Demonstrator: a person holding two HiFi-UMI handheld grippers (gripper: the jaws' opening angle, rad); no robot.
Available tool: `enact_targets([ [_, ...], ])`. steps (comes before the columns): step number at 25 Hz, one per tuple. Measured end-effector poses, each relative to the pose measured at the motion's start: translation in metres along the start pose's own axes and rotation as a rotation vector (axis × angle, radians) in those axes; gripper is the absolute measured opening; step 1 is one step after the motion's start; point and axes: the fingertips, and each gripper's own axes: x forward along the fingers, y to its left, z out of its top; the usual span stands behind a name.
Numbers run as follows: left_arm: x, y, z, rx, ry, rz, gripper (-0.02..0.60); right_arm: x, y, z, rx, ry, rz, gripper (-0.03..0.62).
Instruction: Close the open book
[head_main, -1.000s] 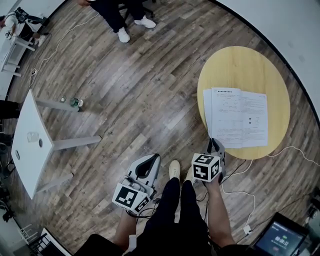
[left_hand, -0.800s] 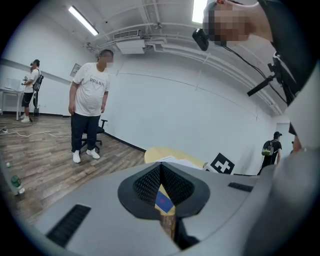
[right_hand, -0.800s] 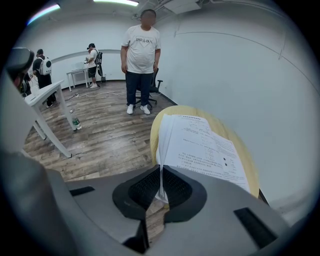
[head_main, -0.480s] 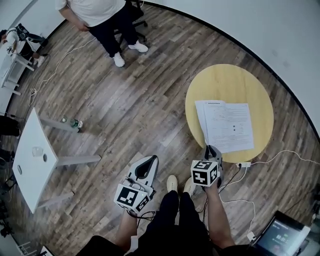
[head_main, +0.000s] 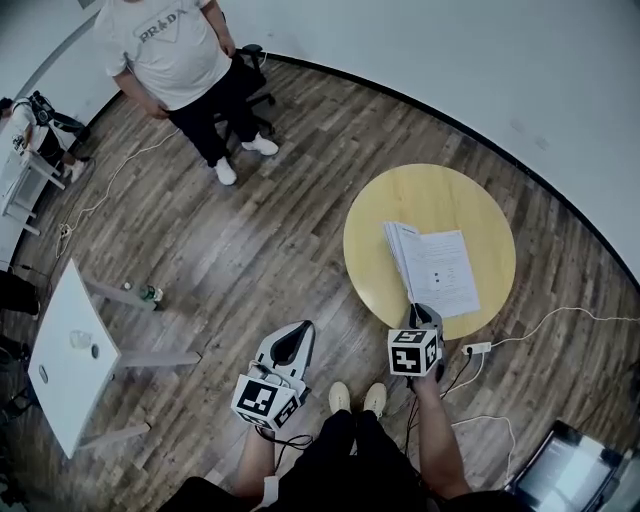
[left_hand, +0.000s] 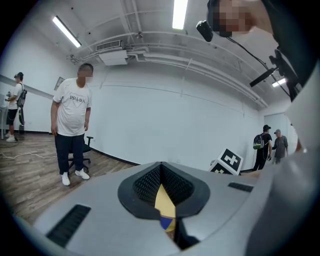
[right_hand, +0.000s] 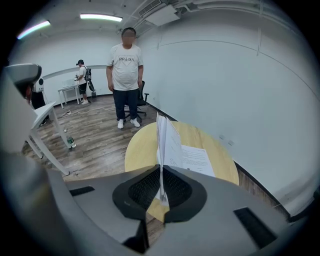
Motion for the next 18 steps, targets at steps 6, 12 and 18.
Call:
enact_targets([
  [6, 0.022, -0.021, 0.02, 0.033, -0.026, -0.024, -0.002, -0.005, -0.036, -0.001, 0.098, -0.027, 0.033, 0.025],
  [12, 0.042, -0.039, 0.019, 0.051, -0.016, -0.03, -0.002, -0.001, -0.075, -0.006, 0.152, -0.039, 0.038, 0.025],
  [18, 0.066, -0.061, 0.02, 0.067, -0.007, -0.038, -0.002, 0.004, -0.113, -0.02, 0.212, -0.041, 0.039, 0.025],
])
